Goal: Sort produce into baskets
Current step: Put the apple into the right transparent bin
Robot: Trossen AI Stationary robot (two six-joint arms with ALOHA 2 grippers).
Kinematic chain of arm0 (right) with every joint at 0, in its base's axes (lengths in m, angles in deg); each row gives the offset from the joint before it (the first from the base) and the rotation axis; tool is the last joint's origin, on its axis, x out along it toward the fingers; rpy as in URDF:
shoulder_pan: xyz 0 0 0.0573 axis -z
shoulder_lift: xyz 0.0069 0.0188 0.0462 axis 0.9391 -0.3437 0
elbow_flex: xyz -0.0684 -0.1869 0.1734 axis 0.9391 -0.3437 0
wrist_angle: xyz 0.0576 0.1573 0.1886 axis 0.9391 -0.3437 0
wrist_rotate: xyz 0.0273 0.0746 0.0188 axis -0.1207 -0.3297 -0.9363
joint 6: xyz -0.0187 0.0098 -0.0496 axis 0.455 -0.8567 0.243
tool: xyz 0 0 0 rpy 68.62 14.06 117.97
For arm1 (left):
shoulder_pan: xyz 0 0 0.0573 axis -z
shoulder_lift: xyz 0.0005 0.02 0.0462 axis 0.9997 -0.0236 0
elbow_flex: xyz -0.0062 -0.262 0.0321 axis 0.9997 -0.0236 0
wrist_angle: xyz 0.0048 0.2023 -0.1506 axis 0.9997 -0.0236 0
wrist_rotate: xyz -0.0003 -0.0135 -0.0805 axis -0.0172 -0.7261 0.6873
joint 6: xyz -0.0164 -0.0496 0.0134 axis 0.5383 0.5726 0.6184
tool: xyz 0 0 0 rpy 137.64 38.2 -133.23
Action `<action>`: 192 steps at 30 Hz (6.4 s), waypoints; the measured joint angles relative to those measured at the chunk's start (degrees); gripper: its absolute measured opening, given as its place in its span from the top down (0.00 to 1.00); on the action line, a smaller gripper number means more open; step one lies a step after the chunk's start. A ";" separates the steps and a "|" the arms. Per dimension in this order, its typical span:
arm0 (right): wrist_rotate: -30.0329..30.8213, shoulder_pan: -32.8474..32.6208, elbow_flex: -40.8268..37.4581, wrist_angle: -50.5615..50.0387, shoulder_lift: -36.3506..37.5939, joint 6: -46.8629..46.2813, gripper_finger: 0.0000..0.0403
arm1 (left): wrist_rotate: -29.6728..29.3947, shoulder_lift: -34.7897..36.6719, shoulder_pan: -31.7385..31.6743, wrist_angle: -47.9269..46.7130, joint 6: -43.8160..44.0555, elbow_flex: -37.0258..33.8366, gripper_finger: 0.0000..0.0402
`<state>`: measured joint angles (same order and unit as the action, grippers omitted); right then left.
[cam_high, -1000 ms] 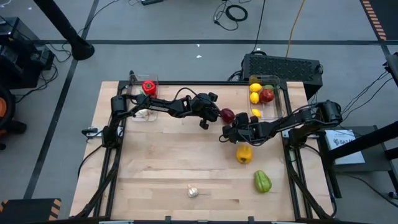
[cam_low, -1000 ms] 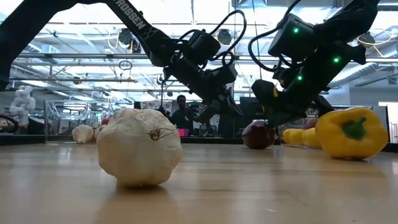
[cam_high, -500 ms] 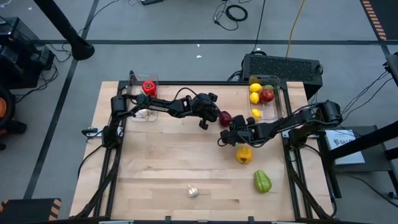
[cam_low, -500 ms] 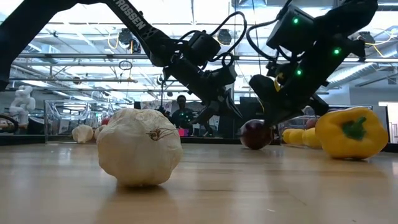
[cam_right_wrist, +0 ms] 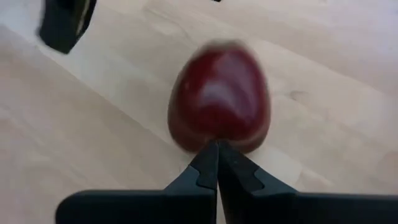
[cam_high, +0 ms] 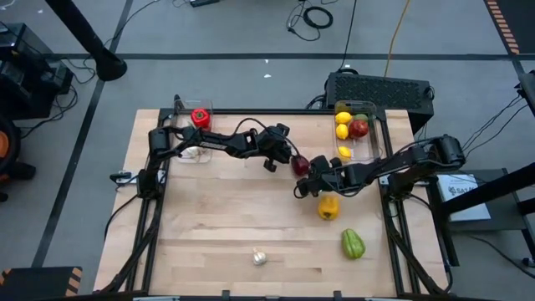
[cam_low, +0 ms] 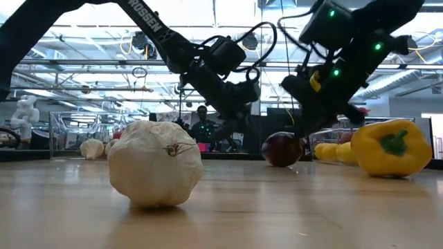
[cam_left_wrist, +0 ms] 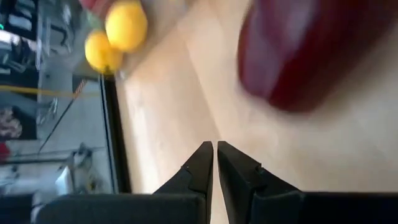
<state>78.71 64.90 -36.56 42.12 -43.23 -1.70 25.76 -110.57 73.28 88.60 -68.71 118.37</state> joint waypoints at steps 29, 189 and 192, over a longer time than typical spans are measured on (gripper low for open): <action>0.63 -4.67 0.00 -8.83 6.89 -5.50 1.00 | 8.92 5.78 -1.98 -15.04 1.67 0.00 0.92; -0.87 7.05 3.28 -8.24 -1.86 -6.77 0.77 | 17.98 -5.19 2.36 10.19 4.03 0.00 0.92; -0.89 7.43 3.30 -8.23 -1.86 -5.76 0.77 | 17.89 -5.19 2.28 10.41 4.02 0.00 0.92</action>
<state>77.83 72.33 -33.26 33.89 -45.09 -7.45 43.65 -115.76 75.56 99.02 -64.69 118.37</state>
